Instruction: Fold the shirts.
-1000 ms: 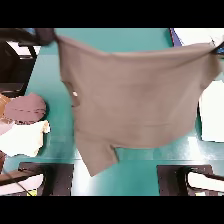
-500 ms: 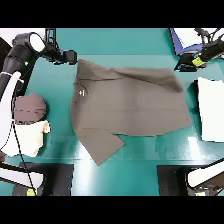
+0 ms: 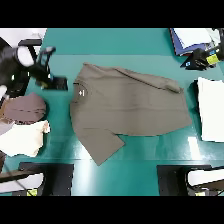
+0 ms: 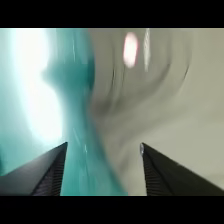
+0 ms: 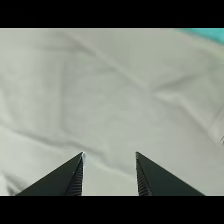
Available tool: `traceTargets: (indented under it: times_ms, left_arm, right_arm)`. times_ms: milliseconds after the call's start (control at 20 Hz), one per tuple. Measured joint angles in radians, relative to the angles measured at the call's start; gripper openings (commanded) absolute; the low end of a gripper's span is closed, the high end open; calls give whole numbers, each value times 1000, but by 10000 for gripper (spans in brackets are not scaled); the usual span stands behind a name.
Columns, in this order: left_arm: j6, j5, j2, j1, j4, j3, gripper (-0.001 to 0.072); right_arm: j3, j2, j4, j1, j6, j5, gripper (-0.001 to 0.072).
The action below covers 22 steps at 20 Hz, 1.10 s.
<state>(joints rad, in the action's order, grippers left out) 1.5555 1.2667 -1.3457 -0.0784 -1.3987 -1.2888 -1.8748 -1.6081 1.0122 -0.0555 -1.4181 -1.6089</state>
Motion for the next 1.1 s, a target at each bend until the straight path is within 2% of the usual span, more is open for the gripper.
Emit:
traceTargets:
  times_ms: [200, 350, 600, 800, 850, 900, 950, 1050, 1100]
  left_arm:
    - [44, -64, 224, 3, 71, 412, 541]
    - [57, -127, 331, 4, 181, 617, 541]
    - [40, -251, 389, 4, 378, 784, 540]
    - [18, -323, 399, 4, 462, 823, 523]
    - [16, -338, 401, 4, 472, 828, 346]
    - [13, -349, 401, 4, 477, 831, 243]
    - [8, -361, 402, 5, 489, 832, 237]
    - [-11, -371, 402, 4, 511, 835, 26]
    - [-22, -377, 402, 4, 517, 834, 25]
  right_arm:
    - [221, 150, -16, -8, 10, 39, 366]
    - [358, 241, -23, -10, 12, 90, 366]
    - [505, 349, -25, -10, 14, 141, 366]
    - [576, 409, -25, -10, 14, 161, 366]
    - [594, 423, -25, -10, 14, 167, 367]
    - [616, 438, -24, -10, 14, 173, 366]
    - [637, 453, -24, -10, 14, 179, 366]
    - [681, 479, -19, -10, 14, 188, 366]
    - [703, 491, -11, -14, 14, 188, 366]
